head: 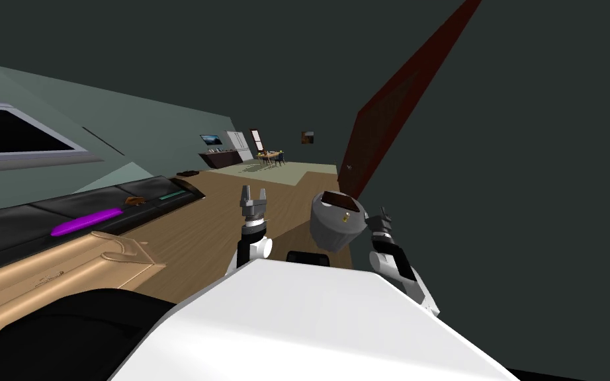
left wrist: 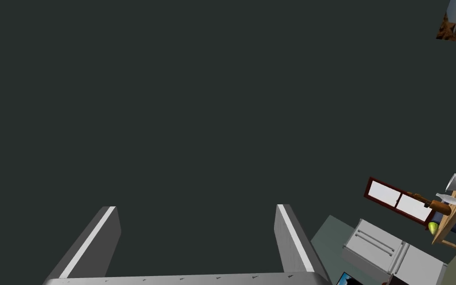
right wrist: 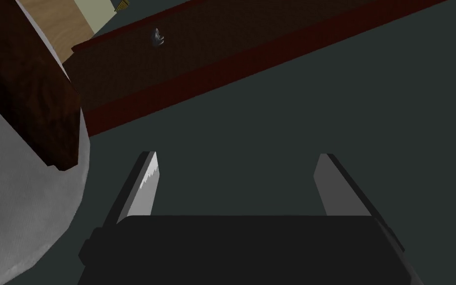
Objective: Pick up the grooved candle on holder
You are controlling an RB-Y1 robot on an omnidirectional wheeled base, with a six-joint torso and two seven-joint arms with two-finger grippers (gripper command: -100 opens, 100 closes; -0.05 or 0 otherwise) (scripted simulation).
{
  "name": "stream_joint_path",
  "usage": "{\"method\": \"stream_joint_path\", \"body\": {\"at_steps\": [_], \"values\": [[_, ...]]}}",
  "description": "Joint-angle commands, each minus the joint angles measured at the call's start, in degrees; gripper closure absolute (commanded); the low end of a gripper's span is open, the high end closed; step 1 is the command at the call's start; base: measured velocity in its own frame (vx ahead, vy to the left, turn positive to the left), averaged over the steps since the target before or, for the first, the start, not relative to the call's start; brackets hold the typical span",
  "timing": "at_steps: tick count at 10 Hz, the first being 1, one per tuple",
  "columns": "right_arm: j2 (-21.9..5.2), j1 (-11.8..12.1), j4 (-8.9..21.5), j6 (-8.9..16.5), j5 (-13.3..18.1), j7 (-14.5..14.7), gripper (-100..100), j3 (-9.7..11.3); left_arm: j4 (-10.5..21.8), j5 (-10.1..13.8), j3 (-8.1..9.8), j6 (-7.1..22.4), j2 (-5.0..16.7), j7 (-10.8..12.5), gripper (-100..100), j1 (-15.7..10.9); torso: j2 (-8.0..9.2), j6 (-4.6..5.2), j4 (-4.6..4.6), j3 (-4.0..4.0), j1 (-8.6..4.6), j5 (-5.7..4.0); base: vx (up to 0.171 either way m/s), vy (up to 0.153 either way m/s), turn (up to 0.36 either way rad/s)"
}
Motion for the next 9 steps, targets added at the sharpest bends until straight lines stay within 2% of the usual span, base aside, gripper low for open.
{"method": "stream_joint_path", "body": {"at_steps": [1, 3, 4, 8, 9], "values": [[-0.4, -0.8, 2.5, 1.4, -1.4, -2.6, -100, -1.0, 0.0, 0.0, 0.00, 0.0, 0.0, 0.0, 0, 0.0, 0.00, 0.00, 0.00, 0.00, 0.00, 0.00, -0.008, 0.039, 0.073], [-0.6, -1.8, 5.8, 4.2, -4.2, -5.9, -100, -2.3, 0.0, 0.0, 0.00, 0.0, 0.0, 0.0, 0, 0.0, -0.03, -0.02, -0.01, -0.02, -0.04, -0.01, -0.009, 0.041, 0.131], [-0.6, -1.8, 5.8, 4.2, -4.2, -6.5, -100, -2.3, 0.0, 0.0, 0.00, 0.0, 0.0, 0.0, 0, 0.0, -0.02, -0.01, -0.01, -0.01, -0.05, -0.01, -0.008, 0.021, 0.036], [-0.9, -4.3, 12.4, 9.6, -11.3, -13.5, -100, -4.4, 0.0, 0.0, 0.00, 0.0, 0.0, 0.0, 0, 0.0, -0.04, -0.02, -0.01, -0.02, -0.18, -0.04, -0.003, 0.006, 0.145], [-0.9, -4.3, 12.4, 9.6, -11.4, -13.9, -100, -4.4, 0.0, 0.0, 0.00, 0.0, 0.0, 0.0, 0, 0.0, -0.06, -0.02, -0.01, -0.03, -0.21, -0.05, -0.001, -0.013, 0.040]]}}
